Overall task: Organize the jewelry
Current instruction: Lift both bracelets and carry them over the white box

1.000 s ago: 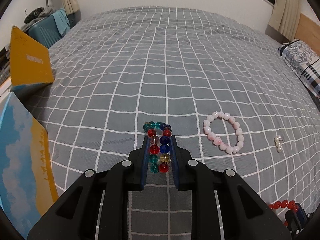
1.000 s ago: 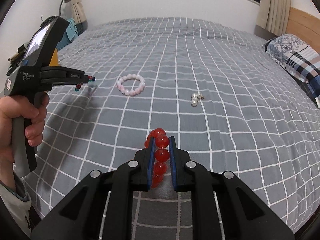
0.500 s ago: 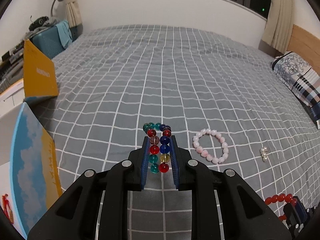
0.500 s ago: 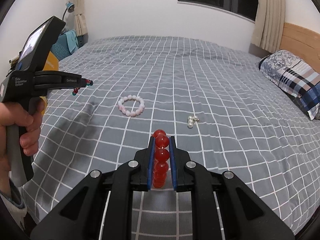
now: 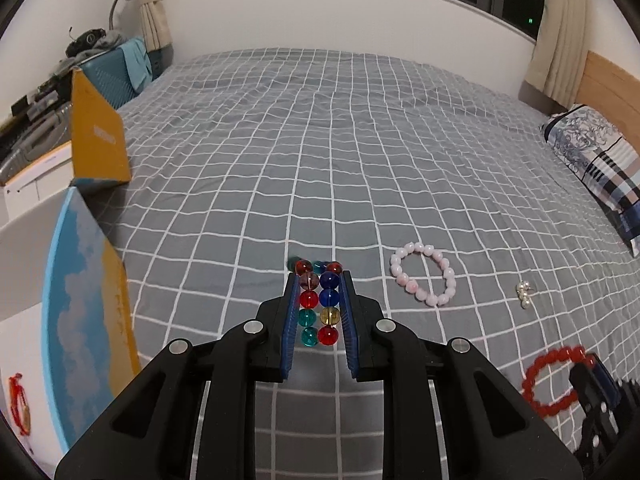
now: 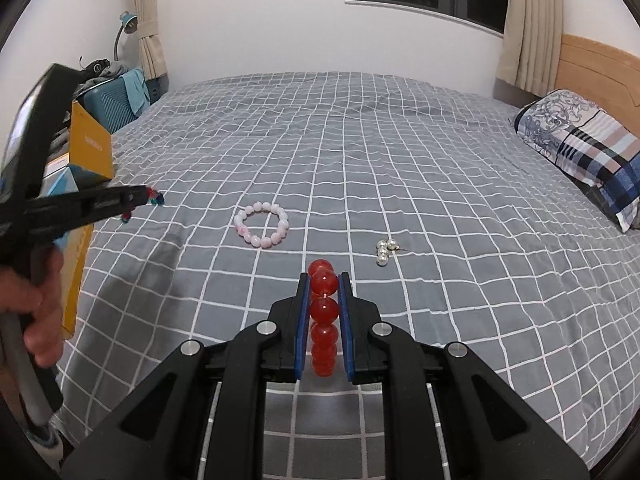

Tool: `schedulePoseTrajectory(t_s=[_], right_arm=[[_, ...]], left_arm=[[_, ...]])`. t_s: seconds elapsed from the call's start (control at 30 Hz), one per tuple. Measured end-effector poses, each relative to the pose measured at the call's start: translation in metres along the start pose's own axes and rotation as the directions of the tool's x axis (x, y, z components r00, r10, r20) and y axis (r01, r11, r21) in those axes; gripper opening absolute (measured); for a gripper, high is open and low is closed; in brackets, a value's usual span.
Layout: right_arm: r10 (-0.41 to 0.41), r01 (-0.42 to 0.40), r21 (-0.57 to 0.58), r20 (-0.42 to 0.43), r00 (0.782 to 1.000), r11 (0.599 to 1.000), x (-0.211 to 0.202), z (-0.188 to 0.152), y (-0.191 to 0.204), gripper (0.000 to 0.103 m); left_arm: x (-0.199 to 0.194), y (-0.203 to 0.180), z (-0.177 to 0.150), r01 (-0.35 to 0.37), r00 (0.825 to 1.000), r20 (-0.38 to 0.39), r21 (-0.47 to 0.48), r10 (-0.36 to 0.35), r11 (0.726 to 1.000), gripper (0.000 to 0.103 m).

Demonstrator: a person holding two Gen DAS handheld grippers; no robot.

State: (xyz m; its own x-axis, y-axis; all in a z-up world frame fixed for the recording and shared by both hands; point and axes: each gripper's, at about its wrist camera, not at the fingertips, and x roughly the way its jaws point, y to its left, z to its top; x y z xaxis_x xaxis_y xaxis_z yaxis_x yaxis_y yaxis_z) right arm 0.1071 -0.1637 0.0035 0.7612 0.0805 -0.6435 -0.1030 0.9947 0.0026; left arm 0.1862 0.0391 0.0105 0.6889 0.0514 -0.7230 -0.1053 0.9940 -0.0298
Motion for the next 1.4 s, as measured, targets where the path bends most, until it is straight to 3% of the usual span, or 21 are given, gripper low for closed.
schedulePoseTrajectory(t_s=[0.43, 0.77, 1.07, 1.4], right_arm=[[0.029, -0.029, -0.002, -0.029, 0.999, 1.0, -0.02, 0.036, 0.033, 0.013], [0.088, -0.089, -0.039, -0.022, 0.996, 0.995, -0.039, 0.066, 0.083, 0.013], [0.199, -0.196, -0.123, 0.012, 0.98, 0.973, -0.057, 0.091, 0.163, 0.013], [0.305, -0.296, -0.229, 0.007, 0.952, 0.927, -0.075, 0.096, 0.265, 0.013]], left_arm=[[-0.065, 0.033, 0.001, -0.032, 0.999, 0.01, 0.007, 0.032, 0.999, 0.019], [-0.121, 0.089, 0.002, -0.069, 0.997, 0.042, -0.035, 0.071, 0.997, 0.019], [-0.158, 0.161, -0.002, -0.148, 0.986, 0.059, -0.104, 0.154, 0.984, 0.019], [-0.172, 0.249, -0.021, -0.228, 0.972, 0.011, -0.196, 0.235, 0.954, 0.019]])
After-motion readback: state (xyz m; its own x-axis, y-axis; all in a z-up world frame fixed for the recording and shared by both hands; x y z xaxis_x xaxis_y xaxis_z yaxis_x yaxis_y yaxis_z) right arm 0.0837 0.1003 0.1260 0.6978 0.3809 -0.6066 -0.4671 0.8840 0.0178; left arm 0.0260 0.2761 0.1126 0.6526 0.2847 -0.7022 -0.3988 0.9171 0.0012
